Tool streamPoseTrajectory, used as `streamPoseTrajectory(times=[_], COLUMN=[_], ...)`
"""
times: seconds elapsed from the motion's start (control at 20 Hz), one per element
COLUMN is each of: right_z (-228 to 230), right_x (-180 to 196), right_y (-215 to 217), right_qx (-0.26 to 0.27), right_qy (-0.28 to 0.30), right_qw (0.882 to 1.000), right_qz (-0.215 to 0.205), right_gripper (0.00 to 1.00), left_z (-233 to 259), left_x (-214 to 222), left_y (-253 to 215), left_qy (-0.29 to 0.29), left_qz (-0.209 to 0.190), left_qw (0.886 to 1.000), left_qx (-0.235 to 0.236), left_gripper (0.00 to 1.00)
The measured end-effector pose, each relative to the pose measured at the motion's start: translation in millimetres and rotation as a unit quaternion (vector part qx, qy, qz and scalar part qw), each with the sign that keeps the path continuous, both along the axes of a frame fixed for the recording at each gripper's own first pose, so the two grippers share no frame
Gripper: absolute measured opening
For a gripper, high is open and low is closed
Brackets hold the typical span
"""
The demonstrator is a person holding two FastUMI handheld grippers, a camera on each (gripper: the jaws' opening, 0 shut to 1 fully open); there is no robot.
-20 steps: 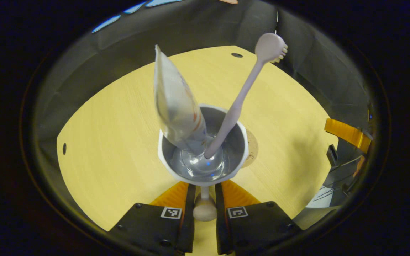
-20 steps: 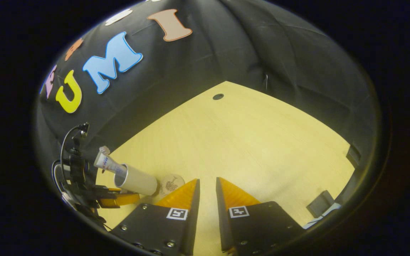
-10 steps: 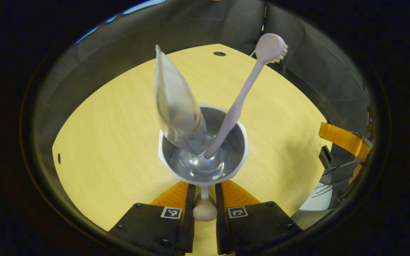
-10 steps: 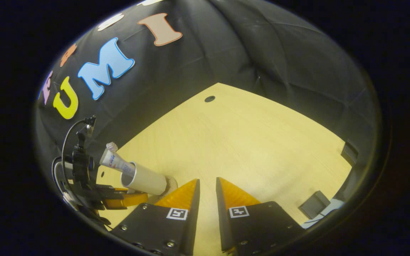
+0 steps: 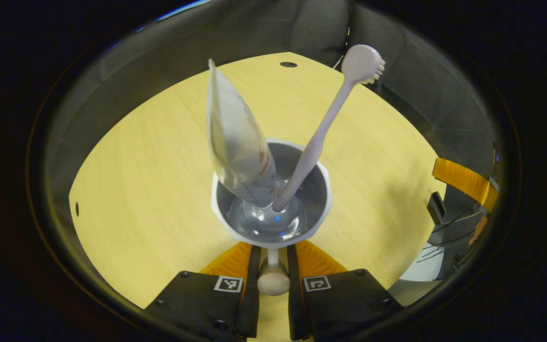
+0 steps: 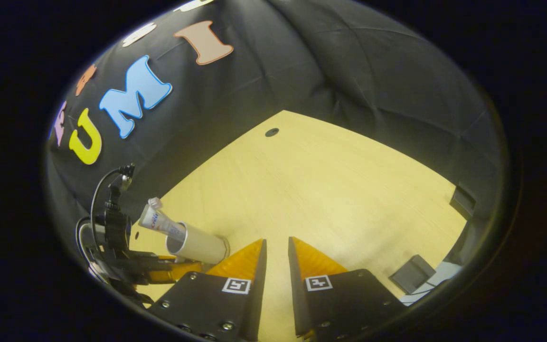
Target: Put the toothbrush and toothpaste on the desktop into the cup, then pick up the cup and place it on the coaster on the desktop.
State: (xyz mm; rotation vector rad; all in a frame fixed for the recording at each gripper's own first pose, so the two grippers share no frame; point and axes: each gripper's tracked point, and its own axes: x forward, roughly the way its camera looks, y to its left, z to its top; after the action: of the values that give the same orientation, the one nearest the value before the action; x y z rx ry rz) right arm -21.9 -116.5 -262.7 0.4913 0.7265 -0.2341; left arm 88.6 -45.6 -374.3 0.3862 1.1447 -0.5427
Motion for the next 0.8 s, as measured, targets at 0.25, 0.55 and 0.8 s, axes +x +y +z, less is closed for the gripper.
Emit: streamPoseTrajectory(times=[0.25,0.55,0.8], right_z=[3,3,4], right_x=[-4,-2,2], right_y=[-1,0,10], right_qx=[-0.003,0.003,0.003], right_qy=[0.000,0.000,0.000], right_qw=[1.000,1.000,1.000], right_qz=[0.008,0.011,0.030], right_gripper=[0.28,0.27,0.27], left_z=[-1,-3,12], left_x=[2,4,0], left_y=[-2,-11,-16], left_qy=[-0.003,-0.015,-0.043], left_qz=[0.008,0.010,-0.004], left_qw=[1.000,1.000,0.999], left_qx=[0.005,0.013,0.010], left_gripper=[0.33,0.36,0.49])
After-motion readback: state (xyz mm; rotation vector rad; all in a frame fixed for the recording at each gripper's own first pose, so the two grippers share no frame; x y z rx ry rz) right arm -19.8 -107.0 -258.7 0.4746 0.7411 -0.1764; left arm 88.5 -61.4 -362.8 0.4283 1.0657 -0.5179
